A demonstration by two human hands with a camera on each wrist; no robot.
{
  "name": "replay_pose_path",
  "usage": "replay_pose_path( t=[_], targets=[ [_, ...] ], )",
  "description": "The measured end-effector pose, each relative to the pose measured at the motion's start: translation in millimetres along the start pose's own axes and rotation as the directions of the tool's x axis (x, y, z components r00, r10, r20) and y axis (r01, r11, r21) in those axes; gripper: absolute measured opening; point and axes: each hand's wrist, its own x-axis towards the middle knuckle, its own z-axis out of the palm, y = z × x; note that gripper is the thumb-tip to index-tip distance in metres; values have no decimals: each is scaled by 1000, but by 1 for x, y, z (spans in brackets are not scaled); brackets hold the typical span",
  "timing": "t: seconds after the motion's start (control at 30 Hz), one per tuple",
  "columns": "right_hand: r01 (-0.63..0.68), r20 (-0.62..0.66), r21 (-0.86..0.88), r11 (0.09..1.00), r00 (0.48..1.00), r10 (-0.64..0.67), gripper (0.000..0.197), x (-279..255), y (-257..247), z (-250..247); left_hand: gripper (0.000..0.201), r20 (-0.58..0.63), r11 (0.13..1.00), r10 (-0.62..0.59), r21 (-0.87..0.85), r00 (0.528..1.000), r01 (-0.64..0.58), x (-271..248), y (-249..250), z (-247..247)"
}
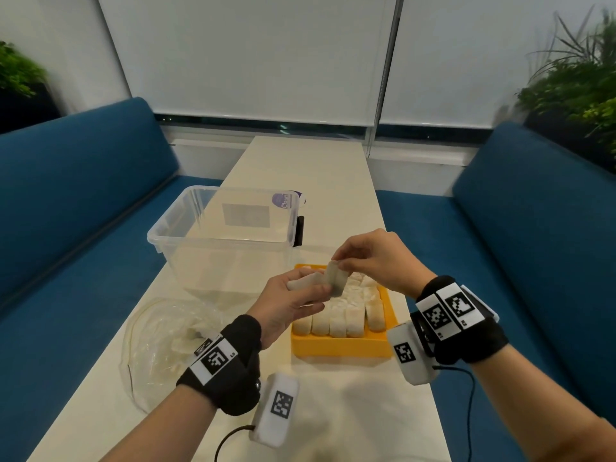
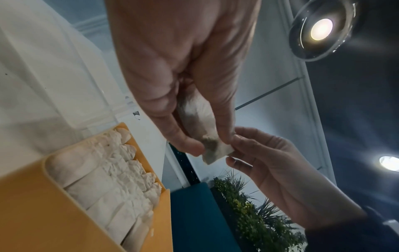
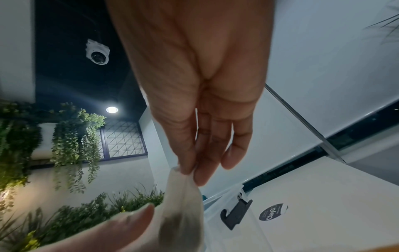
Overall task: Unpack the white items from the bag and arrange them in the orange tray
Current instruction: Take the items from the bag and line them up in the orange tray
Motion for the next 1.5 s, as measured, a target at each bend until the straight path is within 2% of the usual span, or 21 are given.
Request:
replay_pose_path(
  t=[0.2, 0.3, 0.43, 0.6, 0.77, 0.9, 1.0, 1.1, 1.17, 1.27, 1.33, 1.4, 1.5],
  targets=[
    [-21, -43, -52, 998, 999, 18, 12, 2, 11, -5, 23, -59, 999, 3, 37, 998, -1, 4, -3, 1],
    [-60, -29, -196, 979, 998, 55, 10, 4, 26, -5, 23, -70, 1000, -28, 0, 997, 28, 5, -4, -1],
    [-112, 72, -388, 915, 986, 152, 13, 1, 49, 4, 28, -88, 998, -64, -16, 994, 63, 5, -7, -5],
    [-115, 184, -618, 778, 941, 286, 15, -8, 66, 15, 29, -108, 997, -81, -10, 991, 81, 2, -13, -10],
    [-90, 341, -657, 749, 850, 402, 10, -2, 77, 30, 25, -127, 996, -90, -7, 988, 89, -1, -13, -14],
    [-98, 317, -725, 682, 831, 457, 14, 18, 86, 43, 22, -137, 996, -88, -6, 987, 88, -5, -13, -12],
    [-66, 263, -794, 604, 859, 440, 19, 28, 89, 49, 23, -144, 996, -94, -4, 985, 95, -6, -13, -13],
    [-52, 240, -825, 563, 870, 431, 28, 32, 92, 49, 25, -157, 995, -102, -20, 982, 100, -8, -15, -16],
    [-56, 238, -827, 559, 866, 440, 24, 33, 93, 48, 26, -164, 994, -108, -41, 980, 103, -9, -15, -16],
    [-72, 234, -822, 564, 862, 451, 32, 31, 92, 45, 31, -166, 990, -133, -69, 977, 123, -9, -14, -15],
    [-90, 206, -810, 579, 881, 426, 30, 30, 90, 40, 34, -165, 984, -165, -89, 972, 152, -9, -13, -14],
    [-118, 166, -760, 639, 915, 367, 26, 29, 84, 32, 41, -162, 979, -188, -113, 969, 171, -8, -11, -13],
    [-108, 138, -547, 830, 966, 217, 16, 23, 65, 21, 45, -141, 978, -183, -124, 973, 166, -9, -6, -10]
  ],
)
